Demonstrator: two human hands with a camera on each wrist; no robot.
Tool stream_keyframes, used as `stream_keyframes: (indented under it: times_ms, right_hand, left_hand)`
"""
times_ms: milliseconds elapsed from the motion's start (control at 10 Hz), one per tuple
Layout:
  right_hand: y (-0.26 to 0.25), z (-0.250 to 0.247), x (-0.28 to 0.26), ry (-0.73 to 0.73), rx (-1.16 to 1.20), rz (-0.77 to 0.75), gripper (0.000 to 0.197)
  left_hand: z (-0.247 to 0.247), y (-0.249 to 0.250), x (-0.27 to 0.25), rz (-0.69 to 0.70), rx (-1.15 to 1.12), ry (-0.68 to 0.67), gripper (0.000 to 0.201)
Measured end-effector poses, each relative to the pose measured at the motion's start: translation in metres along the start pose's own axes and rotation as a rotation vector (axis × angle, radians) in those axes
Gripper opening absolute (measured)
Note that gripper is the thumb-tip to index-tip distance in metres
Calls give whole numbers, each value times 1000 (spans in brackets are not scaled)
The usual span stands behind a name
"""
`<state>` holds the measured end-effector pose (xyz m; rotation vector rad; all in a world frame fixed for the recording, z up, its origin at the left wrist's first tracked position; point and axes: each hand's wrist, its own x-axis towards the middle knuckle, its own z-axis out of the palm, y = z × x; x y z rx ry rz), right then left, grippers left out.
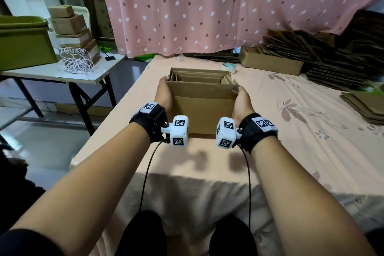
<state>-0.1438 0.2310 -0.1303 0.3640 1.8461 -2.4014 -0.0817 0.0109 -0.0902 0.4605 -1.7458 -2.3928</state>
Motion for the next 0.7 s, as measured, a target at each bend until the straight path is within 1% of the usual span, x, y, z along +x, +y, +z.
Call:
stream_keyframes:
  times_ms: [100, 200, 300, 400, 500, 600, 700]
  right_hand:
    - [26, -8, 2, -50, 3, 26, 71]
    - [38, -9, -20, -14, 14, 99, 64]
    - [20, 1, -56, -8, -17, 94, 58]
    - [-5, 0, -70, 37, -59, 10, 42]
    - [-23, -8, -59, 96, -202, -203, 53]
    - [-50, -5, -62, 117, -384, -358, 54]
    - [-82, 4, -73, 87, -667, -516, 48]
  left_hand:
    - [-5, -23, -7, -54, 29, -27, 41]
    - [-9, -38, -19, -79, 56, -62, 38]
    - [-8, -32, -15, -35, 85, -55, 44]
    - [-18, -14, -13, 23, 188, 29, 51]
    - [-27, 5, 3, 156, 285, 80, 60]
    - [-24, 40, 0, 319, 516, 77, 62]
    - [-11, 76, -8, 458, 719, 107, 57]
